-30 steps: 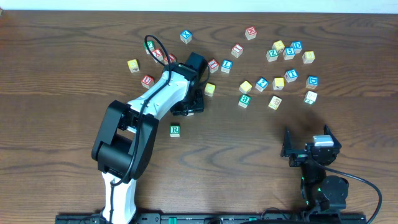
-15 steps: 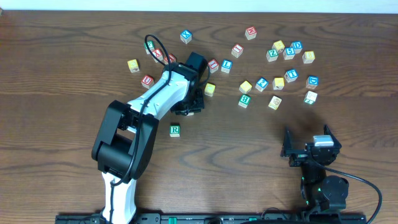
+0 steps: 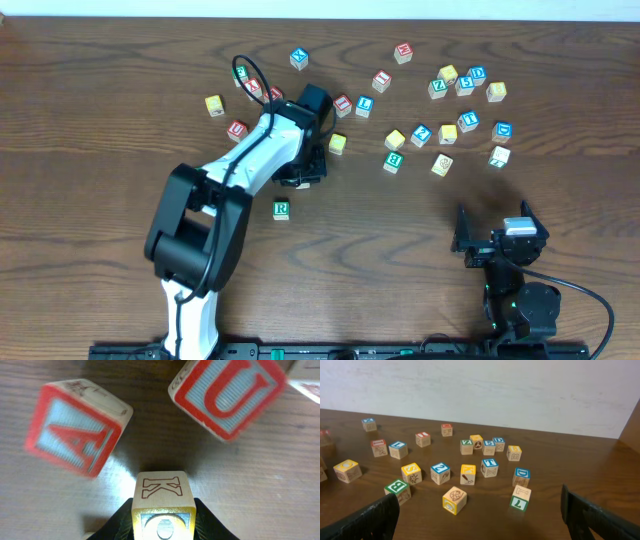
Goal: Spell out ROBOT
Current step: 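Carry the O block beside the R block and lower it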
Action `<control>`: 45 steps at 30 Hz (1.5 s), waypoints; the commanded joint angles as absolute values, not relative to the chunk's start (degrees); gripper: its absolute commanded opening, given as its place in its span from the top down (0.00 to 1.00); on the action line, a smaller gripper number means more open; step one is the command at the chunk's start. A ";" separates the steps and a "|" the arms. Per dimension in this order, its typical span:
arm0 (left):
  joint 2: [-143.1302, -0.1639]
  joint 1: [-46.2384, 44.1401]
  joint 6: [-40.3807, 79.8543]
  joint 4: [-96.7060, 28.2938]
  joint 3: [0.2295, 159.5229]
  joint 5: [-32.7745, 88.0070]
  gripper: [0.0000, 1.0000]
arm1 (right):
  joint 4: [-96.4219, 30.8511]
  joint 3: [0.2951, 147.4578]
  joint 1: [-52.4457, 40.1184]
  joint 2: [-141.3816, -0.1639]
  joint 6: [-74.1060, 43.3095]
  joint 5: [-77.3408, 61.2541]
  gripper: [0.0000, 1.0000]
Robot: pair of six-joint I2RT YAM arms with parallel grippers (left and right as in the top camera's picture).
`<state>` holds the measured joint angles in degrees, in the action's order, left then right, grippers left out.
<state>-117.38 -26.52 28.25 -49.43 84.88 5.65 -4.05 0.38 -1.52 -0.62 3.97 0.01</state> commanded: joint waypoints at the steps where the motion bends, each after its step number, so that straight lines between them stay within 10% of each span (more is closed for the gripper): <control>1: -111.59 -26.57 26.61 -51.00 87.02 4.86 0.73 | -4.32 0.32 -1.17 -0.38 3.46 0.51 0.01; 7: -109.23 -27.03 26.15 -55.05 86.63 4.56 0.92 | -4.32 0.32 -1.17 -0.38 3.44 0.51 0.01; 45: -91.37 -41.58 32.18 -40.73 65.36 -5.63 0.93 | -4.29 0.32 -1.17 -0.38 3.46 0.51 0.01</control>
